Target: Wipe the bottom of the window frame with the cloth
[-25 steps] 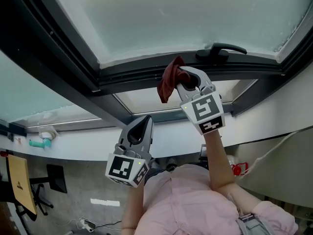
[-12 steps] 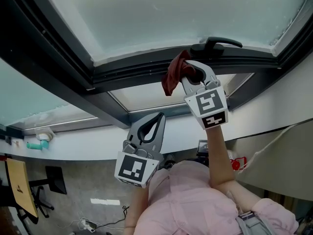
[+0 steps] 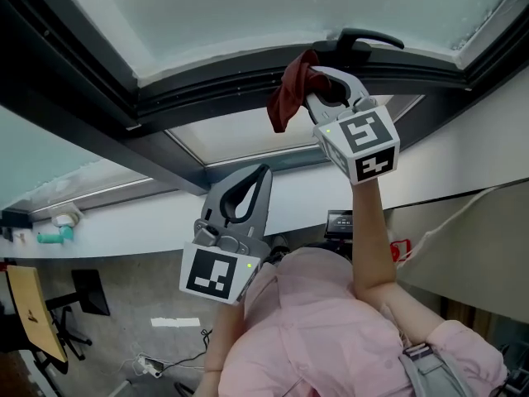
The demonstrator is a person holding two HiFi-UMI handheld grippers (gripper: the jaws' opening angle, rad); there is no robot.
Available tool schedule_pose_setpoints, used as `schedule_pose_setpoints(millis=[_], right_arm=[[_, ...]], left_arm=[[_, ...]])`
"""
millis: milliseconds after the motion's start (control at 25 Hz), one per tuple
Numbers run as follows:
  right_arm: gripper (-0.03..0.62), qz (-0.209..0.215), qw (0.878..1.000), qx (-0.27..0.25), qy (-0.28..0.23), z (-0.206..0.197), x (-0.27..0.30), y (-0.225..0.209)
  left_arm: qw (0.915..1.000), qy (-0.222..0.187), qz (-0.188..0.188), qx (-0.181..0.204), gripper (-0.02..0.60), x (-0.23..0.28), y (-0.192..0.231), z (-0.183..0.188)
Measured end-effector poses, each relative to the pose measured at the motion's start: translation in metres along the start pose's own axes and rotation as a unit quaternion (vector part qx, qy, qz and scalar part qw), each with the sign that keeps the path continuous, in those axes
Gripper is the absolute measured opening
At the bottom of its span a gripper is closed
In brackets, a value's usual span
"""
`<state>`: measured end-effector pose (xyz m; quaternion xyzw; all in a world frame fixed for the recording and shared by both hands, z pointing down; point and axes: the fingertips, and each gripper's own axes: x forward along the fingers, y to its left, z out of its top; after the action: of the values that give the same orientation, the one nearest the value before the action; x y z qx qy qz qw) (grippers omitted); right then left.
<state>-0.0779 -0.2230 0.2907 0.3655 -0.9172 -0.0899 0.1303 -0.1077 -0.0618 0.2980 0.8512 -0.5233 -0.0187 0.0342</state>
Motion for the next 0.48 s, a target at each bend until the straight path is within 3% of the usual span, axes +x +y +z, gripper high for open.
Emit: schedule_pose_setpoints(millis=[200,480], right_arm=[[0.06,0.025,1.0,-0.009,0.008,-0.002,-0.001,-0.001],[0.06,0.015,1.0,-0.014,0.012,-0.005,-0.004,-0.008]], left_arm=[[1.0,0.007,0.0,0.001,-0.005,-0.004,0.0,-0.005],[0.9998,0.014,-0.011,0.007,-0.005,-0.004,-0.003,-0.009]])
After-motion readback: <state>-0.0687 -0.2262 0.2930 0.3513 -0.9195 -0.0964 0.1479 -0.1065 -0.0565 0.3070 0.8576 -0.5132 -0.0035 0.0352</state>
